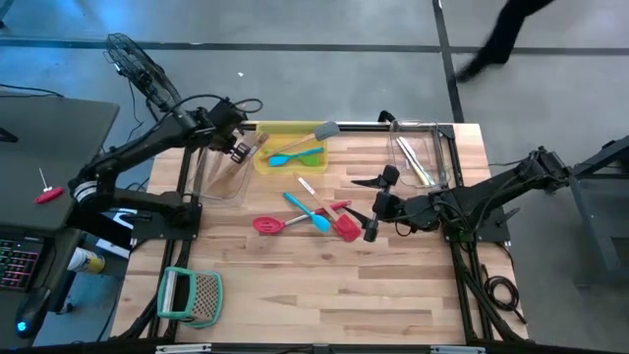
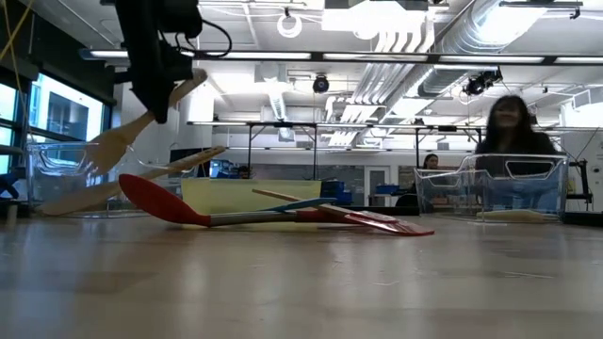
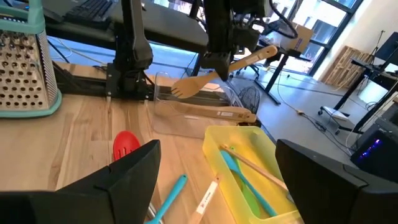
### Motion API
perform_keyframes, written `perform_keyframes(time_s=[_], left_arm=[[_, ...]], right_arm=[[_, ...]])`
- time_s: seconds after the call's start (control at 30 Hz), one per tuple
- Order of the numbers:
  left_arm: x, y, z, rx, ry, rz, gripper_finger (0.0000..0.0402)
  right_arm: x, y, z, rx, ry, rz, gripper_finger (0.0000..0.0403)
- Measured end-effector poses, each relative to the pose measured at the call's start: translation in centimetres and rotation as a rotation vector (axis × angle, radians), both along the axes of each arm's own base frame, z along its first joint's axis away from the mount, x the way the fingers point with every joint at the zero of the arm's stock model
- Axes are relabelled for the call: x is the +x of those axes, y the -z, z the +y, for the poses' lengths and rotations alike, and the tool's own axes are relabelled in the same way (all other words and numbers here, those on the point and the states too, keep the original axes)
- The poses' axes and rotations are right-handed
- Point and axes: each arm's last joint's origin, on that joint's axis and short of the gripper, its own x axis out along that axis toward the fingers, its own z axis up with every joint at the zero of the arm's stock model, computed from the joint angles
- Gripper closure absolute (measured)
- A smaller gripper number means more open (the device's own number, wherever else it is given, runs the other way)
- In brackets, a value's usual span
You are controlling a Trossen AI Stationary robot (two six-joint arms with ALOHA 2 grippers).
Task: Pick & Place Kitchen Items
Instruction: Put the wooden serving spoon into the left transparent bin, then put the red spatula into the yellow bin
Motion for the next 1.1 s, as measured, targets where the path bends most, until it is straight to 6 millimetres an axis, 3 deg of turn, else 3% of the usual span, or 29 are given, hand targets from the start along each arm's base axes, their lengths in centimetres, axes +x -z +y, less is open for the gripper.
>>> perform_keyframes(time_s=[0.67, 0.9, 1.1], left_arm=[[-1.3, 6.2, -0.4, -0.126, -0.066, 0.119, 0.0379], [-1.2, 6.4, -0.4, -0.136, -0.062, 0.098, 0.0299], [-1.2, 6.3, -0.3, -0.119, -0.073, 0.104, 0.0255]], right_arm=[[0.5, 0.2, -1.3, 0.088, -0.036, -0.004, 0.0092], [0.6, 0.3, -2.0, 0.128, -0.033, 0.002, 0.0092], [0.6, 0.3, -2.0, 0.128, -0.036, 0.003, 0.0092]])
